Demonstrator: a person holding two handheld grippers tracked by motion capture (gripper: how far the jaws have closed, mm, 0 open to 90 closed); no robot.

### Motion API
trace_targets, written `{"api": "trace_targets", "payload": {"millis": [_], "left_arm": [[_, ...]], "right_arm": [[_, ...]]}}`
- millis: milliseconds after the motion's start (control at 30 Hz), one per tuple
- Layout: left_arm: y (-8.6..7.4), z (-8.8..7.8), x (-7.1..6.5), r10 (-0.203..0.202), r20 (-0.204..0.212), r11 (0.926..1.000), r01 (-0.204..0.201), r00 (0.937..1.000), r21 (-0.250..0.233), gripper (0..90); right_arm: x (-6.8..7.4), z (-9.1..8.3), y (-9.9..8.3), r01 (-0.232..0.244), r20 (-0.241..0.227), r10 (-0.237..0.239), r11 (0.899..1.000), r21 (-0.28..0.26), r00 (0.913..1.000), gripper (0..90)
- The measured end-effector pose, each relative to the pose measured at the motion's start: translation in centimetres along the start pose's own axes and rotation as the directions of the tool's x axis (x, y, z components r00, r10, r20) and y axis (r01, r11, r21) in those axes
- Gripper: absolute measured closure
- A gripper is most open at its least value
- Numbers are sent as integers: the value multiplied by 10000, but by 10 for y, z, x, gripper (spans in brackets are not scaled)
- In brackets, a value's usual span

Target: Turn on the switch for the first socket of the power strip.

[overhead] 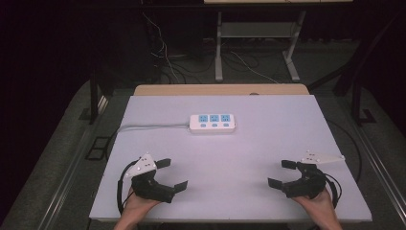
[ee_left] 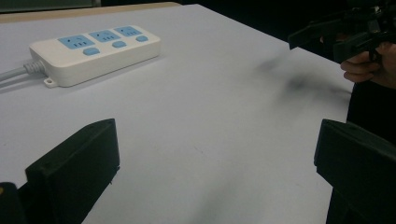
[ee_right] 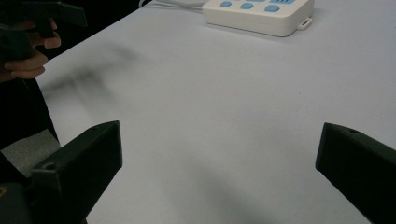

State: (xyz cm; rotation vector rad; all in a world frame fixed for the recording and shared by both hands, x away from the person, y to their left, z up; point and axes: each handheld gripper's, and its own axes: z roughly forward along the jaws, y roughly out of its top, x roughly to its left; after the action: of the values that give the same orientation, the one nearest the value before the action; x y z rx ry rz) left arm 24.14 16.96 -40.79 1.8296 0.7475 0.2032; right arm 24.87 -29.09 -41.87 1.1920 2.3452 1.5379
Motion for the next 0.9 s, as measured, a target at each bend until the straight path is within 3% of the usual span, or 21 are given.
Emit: {"api": "trace_targets", "payload": {"millis": [900], "left_arm": [[2, 4, 0, 207, -86, 9989, -203, 9997, 429, 0]], "right_arm": [[1, 5, -3, 77, 72, -81, 9985, 538, 9999, 1]]}}
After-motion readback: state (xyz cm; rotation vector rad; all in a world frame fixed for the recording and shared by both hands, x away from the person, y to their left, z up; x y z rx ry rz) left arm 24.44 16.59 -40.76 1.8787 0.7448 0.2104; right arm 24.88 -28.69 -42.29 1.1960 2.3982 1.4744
